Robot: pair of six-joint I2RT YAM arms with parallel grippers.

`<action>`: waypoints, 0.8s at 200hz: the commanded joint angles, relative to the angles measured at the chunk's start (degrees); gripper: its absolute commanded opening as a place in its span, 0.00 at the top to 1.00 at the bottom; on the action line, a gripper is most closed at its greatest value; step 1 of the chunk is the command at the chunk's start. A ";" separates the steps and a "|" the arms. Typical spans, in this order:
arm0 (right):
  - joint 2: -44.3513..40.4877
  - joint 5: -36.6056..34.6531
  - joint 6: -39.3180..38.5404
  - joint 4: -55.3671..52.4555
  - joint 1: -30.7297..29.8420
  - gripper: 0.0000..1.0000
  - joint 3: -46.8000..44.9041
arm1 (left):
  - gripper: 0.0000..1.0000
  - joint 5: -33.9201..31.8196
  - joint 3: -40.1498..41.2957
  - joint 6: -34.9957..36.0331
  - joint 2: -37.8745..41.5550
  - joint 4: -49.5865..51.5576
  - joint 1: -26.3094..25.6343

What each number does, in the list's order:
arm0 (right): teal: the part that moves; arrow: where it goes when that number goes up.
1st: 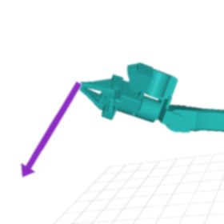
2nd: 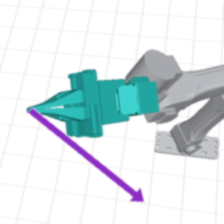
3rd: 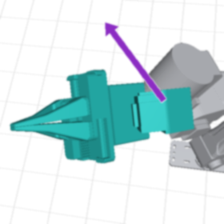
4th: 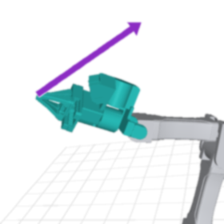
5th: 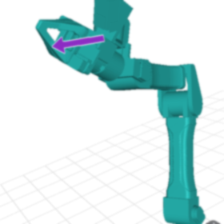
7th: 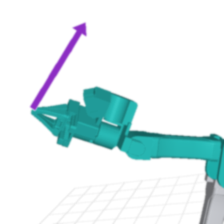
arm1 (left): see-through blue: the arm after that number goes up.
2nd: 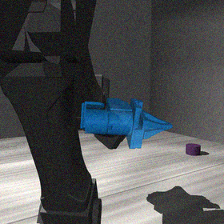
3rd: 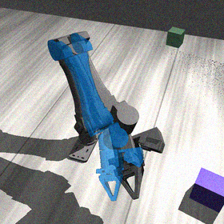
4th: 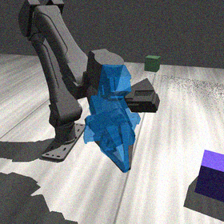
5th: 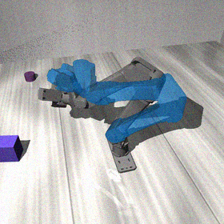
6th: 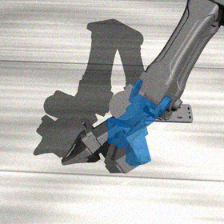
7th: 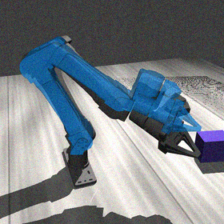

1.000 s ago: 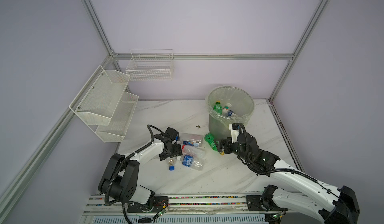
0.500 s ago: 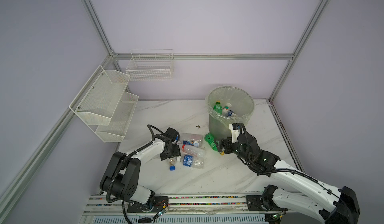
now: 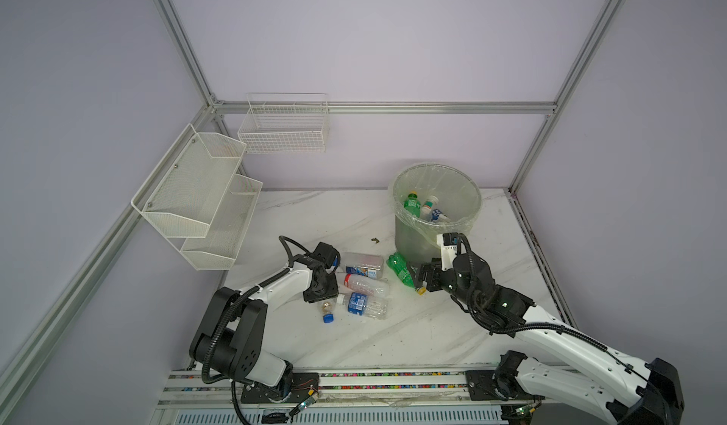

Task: Throw the plastic bottles in the bin
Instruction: Pick up the plastic bottle from the middle-left of the table.

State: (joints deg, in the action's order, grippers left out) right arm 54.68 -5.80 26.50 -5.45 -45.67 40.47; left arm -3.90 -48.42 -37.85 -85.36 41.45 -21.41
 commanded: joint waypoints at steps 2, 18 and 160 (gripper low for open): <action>-1.10 -1.32 0.13 -0.48 -0.21 0.03 -0.38 | 0.56 -3.01 -0.82 1.26 2.26 2.30 0.05; -1.34 -1.40 0.13 -0.22 -0.21 0.03 -0.62 | 0.57 -3.09 -1.44 1.67 3.59 2.94 0.06; -1.46 -2.78 1.49 0.53 -0.21 0.02 -2.78 | 0.61 8.44 -9.13 0.70 7.57 6.33 6.22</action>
State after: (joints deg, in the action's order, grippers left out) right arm 53.54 -7.99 27.18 -5.39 -45.67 38.81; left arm 1.39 -52.05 -37.32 -80.20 46.35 -17.08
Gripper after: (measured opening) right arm 0.974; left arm 0.419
